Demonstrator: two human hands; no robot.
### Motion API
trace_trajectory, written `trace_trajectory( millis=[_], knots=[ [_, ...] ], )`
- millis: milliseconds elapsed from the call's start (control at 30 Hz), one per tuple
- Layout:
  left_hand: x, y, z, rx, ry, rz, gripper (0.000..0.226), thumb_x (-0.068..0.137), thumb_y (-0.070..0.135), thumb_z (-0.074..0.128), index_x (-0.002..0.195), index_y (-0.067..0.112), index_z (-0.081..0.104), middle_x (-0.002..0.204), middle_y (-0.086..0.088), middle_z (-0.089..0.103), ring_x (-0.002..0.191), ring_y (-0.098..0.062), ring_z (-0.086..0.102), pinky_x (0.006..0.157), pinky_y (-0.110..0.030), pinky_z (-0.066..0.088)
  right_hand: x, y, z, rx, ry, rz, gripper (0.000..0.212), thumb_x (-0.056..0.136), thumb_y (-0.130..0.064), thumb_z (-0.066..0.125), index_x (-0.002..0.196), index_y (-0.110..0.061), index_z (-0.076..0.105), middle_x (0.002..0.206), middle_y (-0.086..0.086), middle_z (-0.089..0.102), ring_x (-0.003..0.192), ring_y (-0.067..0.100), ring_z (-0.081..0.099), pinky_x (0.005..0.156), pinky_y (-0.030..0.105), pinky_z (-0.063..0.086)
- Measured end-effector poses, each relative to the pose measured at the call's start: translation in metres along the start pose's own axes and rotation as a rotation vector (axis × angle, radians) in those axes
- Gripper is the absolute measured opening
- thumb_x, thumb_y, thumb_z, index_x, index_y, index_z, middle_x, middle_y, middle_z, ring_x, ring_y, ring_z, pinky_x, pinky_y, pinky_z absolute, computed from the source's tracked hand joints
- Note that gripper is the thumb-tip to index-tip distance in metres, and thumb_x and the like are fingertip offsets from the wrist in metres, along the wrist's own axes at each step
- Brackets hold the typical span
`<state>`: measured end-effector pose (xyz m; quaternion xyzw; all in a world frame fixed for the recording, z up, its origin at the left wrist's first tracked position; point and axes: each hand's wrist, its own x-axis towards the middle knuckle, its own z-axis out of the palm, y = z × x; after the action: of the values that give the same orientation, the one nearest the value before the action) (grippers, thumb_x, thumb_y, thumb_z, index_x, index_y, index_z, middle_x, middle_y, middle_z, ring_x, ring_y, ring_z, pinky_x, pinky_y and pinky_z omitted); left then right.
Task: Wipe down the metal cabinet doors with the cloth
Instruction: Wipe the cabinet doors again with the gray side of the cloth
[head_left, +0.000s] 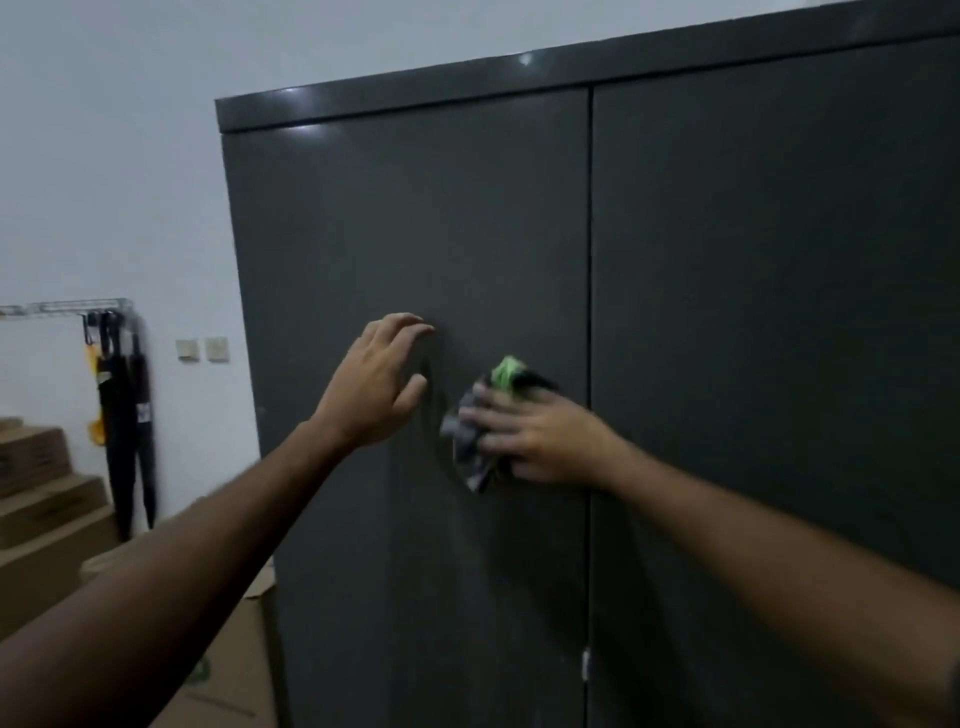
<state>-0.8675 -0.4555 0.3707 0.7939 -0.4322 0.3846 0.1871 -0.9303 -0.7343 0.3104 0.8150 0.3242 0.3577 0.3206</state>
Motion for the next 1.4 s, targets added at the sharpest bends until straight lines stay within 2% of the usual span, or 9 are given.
trace_trajectory(
  millis=[167,333,533,733,933,1000,1100,1267,1400],
  knots=[
    [-0.013,-0.071,-0.016,-0.117,0.189,-0.156,0.059,0.089,0.022,0.049,0.146,0.007,0.05,0.149,-0.012,0.044,0.139,-0.025,0.04,0.119,-0.036,0.033,0.118,0.115,-0.077,-0.176,0.312,0.531,0.048,0.092,-0.034,0.057,0.138,-0.022,0.059,0.164,0.007,0.034,0.153,0.035,0.026,0.117,0.057,0.026],
    [-0.033,-0.141,-0.021,-0.386,0.349,-0.381,0.052,0.095,0.026,0.044,0.144,0.009,0.05,0.144,-0.01,0.048,0.133,-0.021,0.046,0.114,-0.036,0.039,0.236,0.12,-0.097,-0.1,0.423,1.083,0.054,0.097,-0.037,0.043,0.151,-0.031,0.044,0.171,0.006,0.015,0.157,0.037,0.008,0.12,0.063,0.01],
    [-0.035,-0.195,-0.028,-0.913,0.531,-0.665,0.047,0.113,0.024,0.023,0.15,0.01,0.047,0.145,-0.014,0.056,0.123,-0.024,0.056,0.105,-0.04,0.047,0.306,0.017,-0.013,-0.09,0.316,0.644,0.049,0.089,-0.032,0.057,0.137,-0.022,0.058,0.167,0.007,0.027,0.156,0.036,0.016,0.12,0.058,0.011],
    [-0.051,-0.218,-0.028,-0.997,0.512,-0.676,0.058,0.095,0.039,0.029,0.138,0.012,0.058,0.131,-0.008,0.064,0.114,-0.02,0.06,0.09,-0.03,0.049,0.296,-0.112,0.069,0.045,0.035,0.229,0.053,0.093,-0.039,0.061,0.143,-0.026,0.055,0.167,0.004,0.029,0.156,0.031,0.018,0.113,0.052,0.034],
    [-0.076,-0.215,-0.031,-0.911,0.338,-0.603,0.057,0.096,0.038,0.026,0.134,0.014,0.062,0.126,-0.007,0.068,0.115,-0.019,0.064,0.093,-0.032,0.054,0.264,-0.187,0.09,0.421,-0.354,-0.085,0.029,0.082,-0.031,0.064,0.102,-0.015,0.077,0.127,0.003,0.07,0.14,0.022,0.047,0.109,0.045,0.036],
    [-0.089,-0.219,-0.037,-0.835,0.235,-0.56,0.045,0.098,0.03,0.032,0.123,0.016,0.067,0.117,-0.007,0.071,0.108,-0.022,0.067,0.086,-0.031,0.055,0.265,-0.189,0.071,0.617,-0.311,0.054,0.037,0.082,-0.041,0.05,0.091,-0.014,0.073,0.099,0.007,0.074,0.108,0.025,0.066,0.095,0.043,0.045],
    [-0.11,-0.226,-0.046,-0.798,0.036,-0.511,0.029,0.101,0.024,0.045,0.111,0.02,0.071,0.105,-0.006,0.073,0.099,-0.024,0.07,0.082,-0.036,0.056,0.269,-0.188,0.043,1.093,-0.2,0.503,0.031,0.096,-0.046,0.043,0.1,-0.023,0.062,0.09,0.0,0.065,0.08,0.016,0.063,0.076,0.04,0.055],
    [-0.148,-0.221,-0.049,-0.974,-0.427,-0.5,0.049,0.094,0.051,0.069,0.134,0.023,0.063,0.123,0.001,0.073,0.114,-0.014,0.07,0.092,-0.031,0.06,0.293,-0.177,0.021,1.626,0.211,1.102,0.028,0.099,-0.026,0.044,0.106,-0.006,0.061,0.098,0.018,0.065,0.086,0.031,0.059,0.075,0.044,0.049],
    [-0.174,-0.23,-0.033,-1.082,-0.286,-0.617,0.035,0.094,0.014,0.074,0.128,0.012,0.067,0.118,-0.007,0.078,0.112,-0.024,0.074,0.093,-0.038,0.062,0.299,-0.189,0.026,1.97,0.272,1.247,0.025,0.105,-0.017,0.052,0.117,-0.002,0.068,0.112,0.023,0.072,0.097,0.032,0.07,0.088,0.047,0.056]
  ],
)
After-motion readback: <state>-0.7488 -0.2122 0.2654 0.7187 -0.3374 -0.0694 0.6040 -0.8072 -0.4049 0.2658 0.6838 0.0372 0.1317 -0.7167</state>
